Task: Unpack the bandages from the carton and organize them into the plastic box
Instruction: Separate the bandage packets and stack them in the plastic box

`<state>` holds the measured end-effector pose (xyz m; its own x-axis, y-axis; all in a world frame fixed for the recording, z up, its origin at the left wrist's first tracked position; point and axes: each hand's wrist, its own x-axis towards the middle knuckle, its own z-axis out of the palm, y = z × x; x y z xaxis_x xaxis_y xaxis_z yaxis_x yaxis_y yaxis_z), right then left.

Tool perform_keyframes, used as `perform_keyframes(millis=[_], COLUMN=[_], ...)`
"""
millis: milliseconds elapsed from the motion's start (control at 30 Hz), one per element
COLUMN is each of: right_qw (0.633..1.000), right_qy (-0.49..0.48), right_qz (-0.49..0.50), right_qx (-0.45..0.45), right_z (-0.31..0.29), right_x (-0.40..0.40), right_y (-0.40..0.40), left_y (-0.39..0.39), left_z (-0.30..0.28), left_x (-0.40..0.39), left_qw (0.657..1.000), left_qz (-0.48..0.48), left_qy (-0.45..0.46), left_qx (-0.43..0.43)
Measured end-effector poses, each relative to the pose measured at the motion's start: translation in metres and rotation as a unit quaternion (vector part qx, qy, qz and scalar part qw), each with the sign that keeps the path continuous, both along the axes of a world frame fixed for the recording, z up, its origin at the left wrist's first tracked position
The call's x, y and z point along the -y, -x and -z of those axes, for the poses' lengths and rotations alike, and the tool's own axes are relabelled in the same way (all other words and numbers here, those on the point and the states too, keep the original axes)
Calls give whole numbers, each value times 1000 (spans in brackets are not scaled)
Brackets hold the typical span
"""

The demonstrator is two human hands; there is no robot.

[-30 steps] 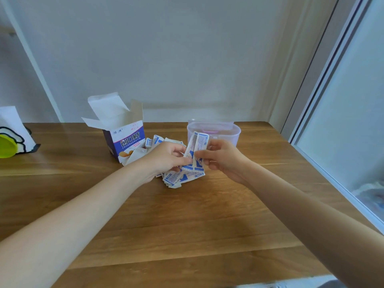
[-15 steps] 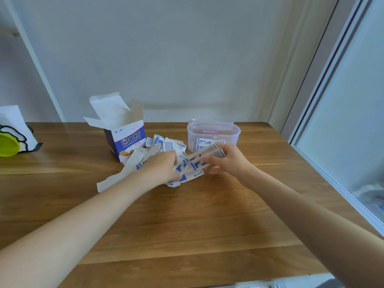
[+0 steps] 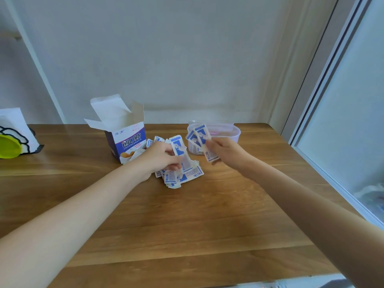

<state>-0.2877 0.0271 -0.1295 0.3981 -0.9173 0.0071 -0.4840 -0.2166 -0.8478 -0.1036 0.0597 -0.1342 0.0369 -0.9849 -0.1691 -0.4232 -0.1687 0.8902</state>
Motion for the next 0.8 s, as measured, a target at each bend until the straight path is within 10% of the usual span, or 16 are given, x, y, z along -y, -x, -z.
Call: perform_keyframes(millis=[133, 367, 567, 800], right_qw=[1000, 992, 930, 938], right_qy=[2, 95, 190, 187], right_qz=[-27, 15, -81, -39], right_qx=[16, -84, -304, -288], right_z=[4, -1, 11, 17], right_x=[-4, 2, -1, 1], right_y=[-13, -7, -4, -2], left_y=[11, -18, -20, -9], left_z=[-4, -3, 7, 15], left_x=[-2, 0, 2, 3], left_qw=[997, 900, 902, 934], left_qz=[39, 51, 93, 70], left_qy=[-5, 40, 39, 49], left_qx=[-67, 431, 419, 348])
